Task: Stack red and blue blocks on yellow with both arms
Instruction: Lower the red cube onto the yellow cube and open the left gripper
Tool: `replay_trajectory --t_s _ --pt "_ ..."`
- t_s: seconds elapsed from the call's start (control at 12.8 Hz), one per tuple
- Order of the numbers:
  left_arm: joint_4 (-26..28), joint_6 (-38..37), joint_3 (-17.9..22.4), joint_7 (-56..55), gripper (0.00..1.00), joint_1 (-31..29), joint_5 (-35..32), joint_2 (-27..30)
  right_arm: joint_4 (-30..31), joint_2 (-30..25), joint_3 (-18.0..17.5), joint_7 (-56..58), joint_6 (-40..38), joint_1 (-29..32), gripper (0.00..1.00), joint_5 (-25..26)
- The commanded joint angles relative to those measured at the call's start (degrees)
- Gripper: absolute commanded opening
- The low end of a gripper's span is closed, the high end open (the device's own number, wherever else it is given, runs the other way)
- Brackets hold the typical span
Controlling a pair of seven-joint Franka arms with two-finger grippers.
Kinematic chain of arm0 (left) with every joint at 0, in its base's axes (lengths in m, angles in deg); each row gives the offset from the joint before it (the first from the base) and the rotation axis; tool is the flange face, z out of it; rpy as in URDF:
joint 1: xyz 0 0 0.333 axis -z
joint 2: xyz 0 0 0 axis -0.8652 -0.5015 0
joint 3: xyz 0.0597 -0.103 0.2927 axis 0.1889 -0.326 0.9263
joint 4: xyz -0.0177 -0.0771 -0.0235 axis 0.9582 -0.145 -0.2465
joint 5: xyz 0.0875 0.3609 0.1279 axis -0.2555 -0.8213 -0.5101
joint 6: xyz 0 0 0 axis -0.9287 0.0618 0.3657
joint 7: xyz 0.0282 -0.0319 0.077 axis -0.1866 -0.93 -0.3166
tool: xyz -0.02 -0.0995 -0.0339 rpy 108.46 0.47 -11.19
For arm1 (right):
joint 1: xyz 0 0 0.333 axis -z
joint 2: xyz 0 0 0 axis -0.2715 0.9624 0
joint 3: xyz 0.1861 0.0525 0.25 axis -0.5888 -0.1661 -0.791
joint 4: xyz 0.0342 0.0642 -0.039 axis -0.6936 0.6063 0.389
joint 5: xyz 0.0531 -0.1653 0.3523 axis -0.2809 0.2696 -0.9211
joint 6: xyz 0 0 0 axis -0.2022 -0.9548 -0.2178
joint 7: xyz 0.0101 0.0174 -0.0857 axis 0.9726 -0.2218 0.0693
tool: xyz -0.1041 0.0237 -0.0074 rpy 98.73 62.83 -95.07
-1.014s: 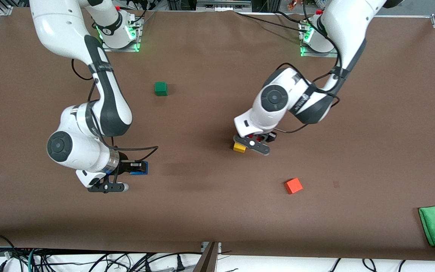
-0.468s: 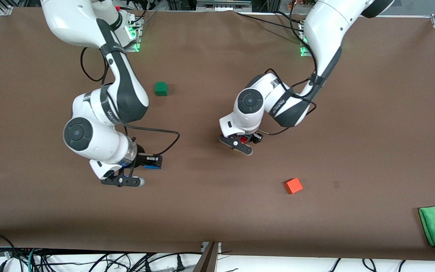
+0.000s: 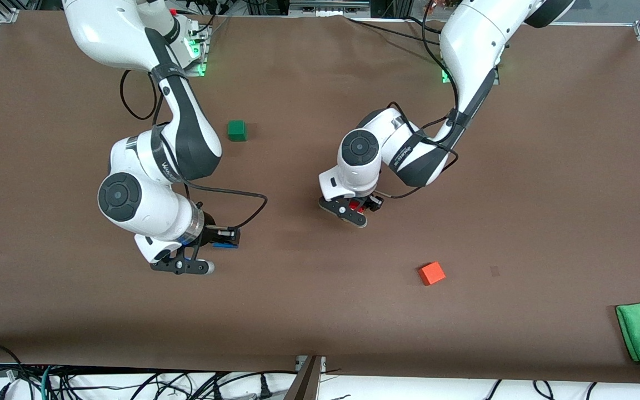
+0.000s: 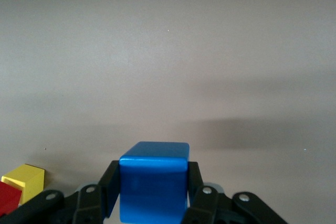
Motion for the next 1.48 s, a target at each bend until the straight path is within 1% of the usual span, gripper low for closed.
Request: replay_trajectory --t_s 0.0,0.39,0.47,0.55,0.62,0.78,0.94,1.09,1.25,1.4 --pt "-1.67 -0.55 0.18 -1.58 0.01 0.36 -1.32 -0.96 -1.65 0.61 -0.08 -1.06 -0.45 0.01 0.28 0.81" --pt "-1.76 -0.47 0.18 -2.81 0.03 0.27 -1.06 -1.84 -1.65 0.61 -0.08 -1.06 -0.45 0.01 0.28 0.81" --pt "-1.76 -0.47 0.18 -2.99 0.09 0.19 -0.97 -1.76 -1.65 0.53 -0.08 -1.06 -0.45 0.01 0.28 0.81" --pt "-1.85 -0.47 0.18 -2.99 0.58 0.01 -0.97 -1.76 -1.65 0.61 -0.08 -1.06 -0.45 0.01 0.28 0.81" --pt "-2.19 -0.55 0.18 -2.81 1.0 -0.17 -0.88 -1.76 -1.65 0.61 -0.08 -1.06 -0.45 0.01 0.28 0.81" --pt "-4.82 -0.99 0.18 -2.99 1.0 -0.78 0.34 -1.67 -1.65 0.53 -0.08 -1.06 -0.45 0.01 0.28 0.81" --pt "-6.67 -1.69 0.18 -2.9 1.0 -2.62 4.55 -1.23 -1.65 0.53 -0.08 -1.58 -0.45 -0.08 0.28 0.81" --pt "-10.35 -6.33 -0.08 -2.72 1.0 -5.69 5.79 -0.62 -1.73 0.53 -0.35 -4.99 -0.54 -0.87 0.28 0.81" --pt "-13.61 -10.64 -0.08 -2.37 1.0 -8.5 5.45 0.52 -2.0 0.44 0.09 -12.0 -1.07 -4.28 0.28 0.9" --pt "-14.15 -12.93 -0.08 -2.28 1.0 -11.84 5.53 3.15 -2.17 0.35 0.27 -19.48 -1.24 -7.8 0.28 0.98"
